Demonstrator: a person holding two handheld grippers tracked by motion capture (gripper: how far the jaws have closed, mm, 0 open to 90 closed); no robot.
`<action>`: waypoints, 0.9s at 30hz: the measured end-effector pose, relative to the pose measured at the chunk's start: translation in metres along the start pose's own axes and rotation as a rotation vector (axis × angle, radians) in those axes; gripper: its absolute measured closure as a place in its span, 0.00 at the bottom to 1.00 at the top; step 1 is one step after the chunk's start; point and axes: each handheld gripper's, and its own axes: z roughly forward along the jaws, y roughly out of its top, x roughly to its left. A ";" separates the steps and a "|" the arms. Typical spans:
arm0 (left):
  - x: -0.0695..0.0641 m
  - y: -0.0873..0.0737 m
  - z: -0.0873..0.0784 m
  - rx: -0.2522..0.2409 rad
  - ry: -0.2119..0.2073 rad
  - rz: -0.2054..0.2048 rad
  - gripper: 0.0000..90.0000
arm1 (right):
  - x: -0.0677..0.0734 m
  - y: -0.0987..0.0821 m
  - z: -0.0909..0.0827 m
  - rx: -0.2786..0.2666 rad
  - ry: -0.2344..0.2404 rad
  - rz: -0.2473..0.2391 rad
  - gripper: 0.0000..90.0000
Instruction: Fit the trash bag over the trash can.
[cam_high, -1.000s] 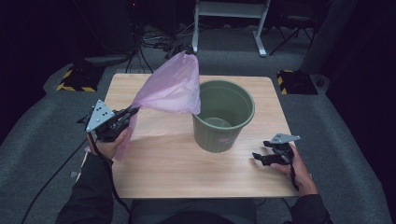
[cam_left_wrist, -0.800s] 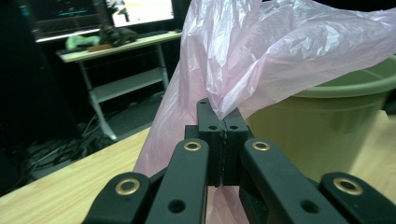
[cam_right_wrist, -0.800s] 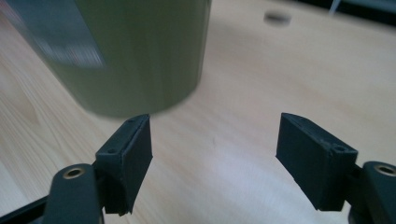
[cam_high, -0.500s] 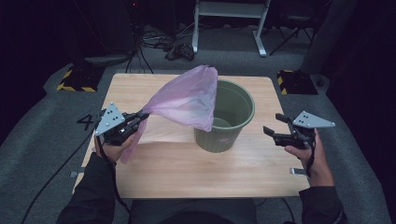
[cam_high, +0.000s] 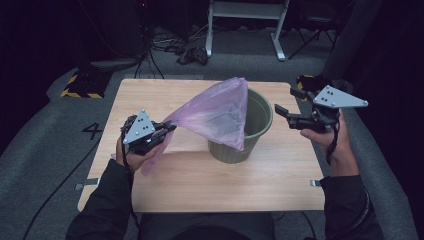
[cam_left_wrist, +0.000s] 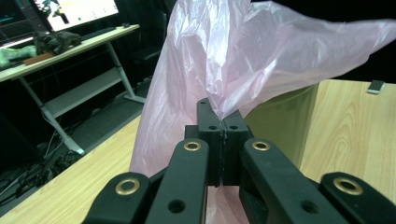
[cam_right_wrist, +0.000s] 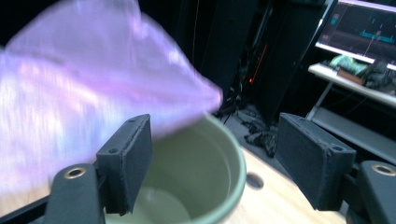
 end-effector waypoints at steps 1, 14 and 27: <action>-0.001 0.001 0.002 0.005 -0.004 0.005 1.00 | 0.001 0.006 0.003 -0.005 0.003 -0.006 0.31; -0.002 0.007 0.025 0.070 -0.011 0.059 1.00 | 0.025 0.043 0.051 0.027 0.047 -0.096 0.30; -0.006 0.014 0.049 0.090 -0.044 0.092 1.00 | 0.050 0.031 0.110 0.232 0.144 -0.170 0.35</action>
